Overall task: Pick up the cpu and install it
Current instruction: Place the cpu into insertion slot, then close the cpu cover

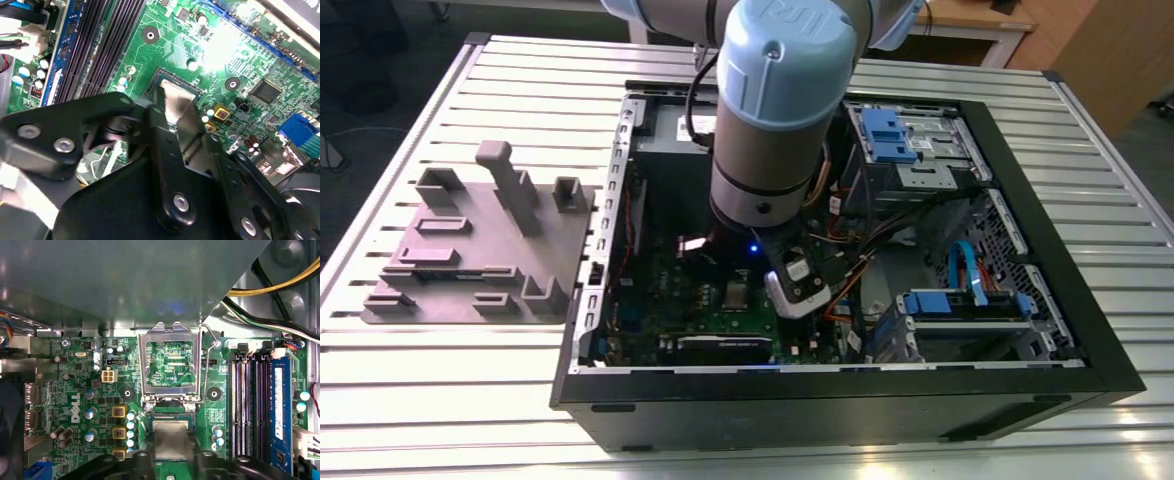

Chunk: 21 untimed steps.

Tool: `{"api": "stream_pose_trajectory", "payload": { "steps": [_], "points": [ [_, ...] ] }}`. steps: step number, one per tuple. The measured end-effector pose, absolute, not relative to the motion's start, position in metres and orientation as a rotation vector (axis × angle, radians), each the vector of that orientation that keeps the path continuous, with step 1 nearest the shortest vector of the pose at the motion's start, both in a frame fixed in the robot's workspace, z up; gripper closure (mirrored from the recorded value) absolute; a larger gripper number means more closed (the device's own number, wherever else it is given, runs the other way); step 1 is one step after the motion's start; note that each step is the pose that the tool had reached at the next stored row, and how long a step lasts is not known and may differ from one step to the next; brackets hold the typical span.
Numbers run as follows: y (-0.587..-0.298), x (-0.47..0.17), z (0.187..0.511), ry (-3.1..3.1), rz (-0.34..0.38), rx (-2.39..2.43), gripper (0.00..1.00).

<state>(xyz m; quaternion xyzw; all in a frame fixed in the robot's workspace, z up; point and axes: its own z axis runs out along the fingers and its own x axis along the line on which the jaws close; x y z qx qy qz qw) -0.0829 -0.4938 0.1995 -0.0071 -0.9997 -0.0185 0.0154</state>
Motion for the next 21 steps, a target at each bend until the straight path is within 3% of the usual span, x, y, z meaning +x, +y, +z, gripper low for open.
{"api": "stream_pose_trajectory", "payload": {
  "steps": [1,4,8,21],
  "points": [
    [-0.4937,-0.0829,0.1996,-3.11,-0.058,-0.022,0.62],
    [-0.4938,-0.0829,0.1998,-3.11,-0.058,-0.022,0.8],
    [-0.4938,-0.0829,0.1999,-3.11,-0.058,-0.022,0.9],
    [-0.4938,-0.0829,0.2014,-3.109,-0.058,-0.022,0.9]
  ]
}}
